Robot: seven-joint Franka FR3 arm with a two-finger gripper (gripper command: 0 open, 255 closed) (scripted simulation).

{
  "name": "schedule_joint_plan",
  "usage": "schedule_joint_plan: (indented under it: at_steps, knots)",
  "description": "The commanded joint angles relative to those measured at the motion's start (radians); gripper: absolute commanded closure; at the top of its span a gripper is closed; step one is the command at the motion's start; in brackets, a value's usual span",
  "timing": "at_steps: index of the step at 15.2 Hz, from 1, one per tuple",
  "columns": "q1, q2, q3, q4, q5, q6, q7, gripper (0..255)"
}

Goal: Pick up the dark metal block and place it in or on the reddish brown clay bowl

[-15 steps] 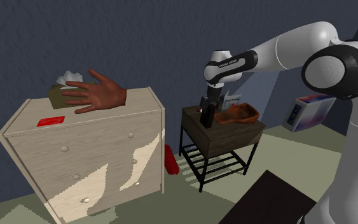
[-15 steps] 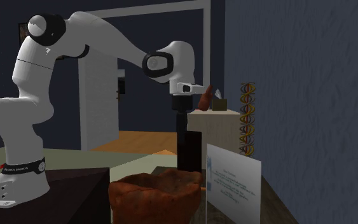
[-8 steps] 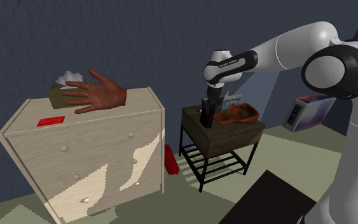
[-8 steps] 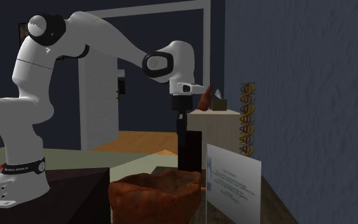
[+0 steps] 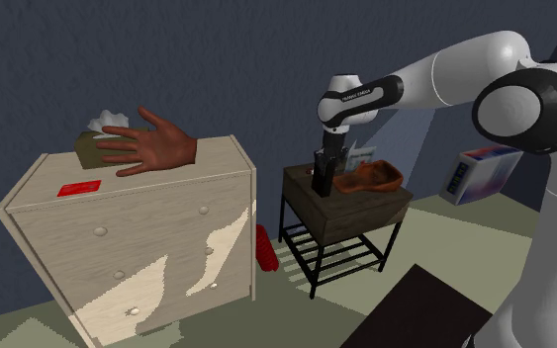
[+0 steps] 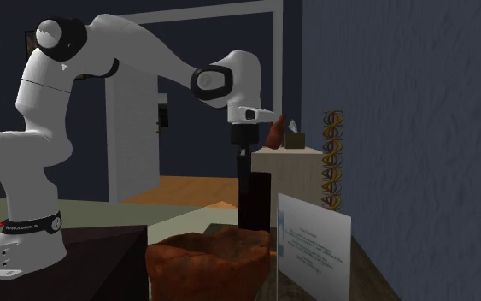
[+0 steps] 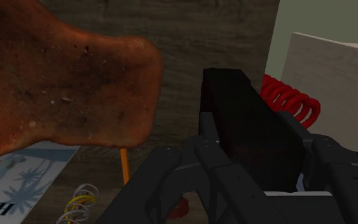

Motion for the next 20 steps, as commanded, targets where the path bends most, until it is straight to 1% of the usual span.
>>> schedule_joint_plan:
  at_steps: [1, 11, 20]
  knots:
    - [0.0, -0.007, -0.001, 0.018, -0.002, -0.024, 0.001, 255]
    - [0.001, -0.04, -0.004, 0.109, -0.011, -0.148, 0.006, 255]
    - [-0.001, -0.051, -0.005, 0.215, -0.014, -0.265, 0.009, 255]
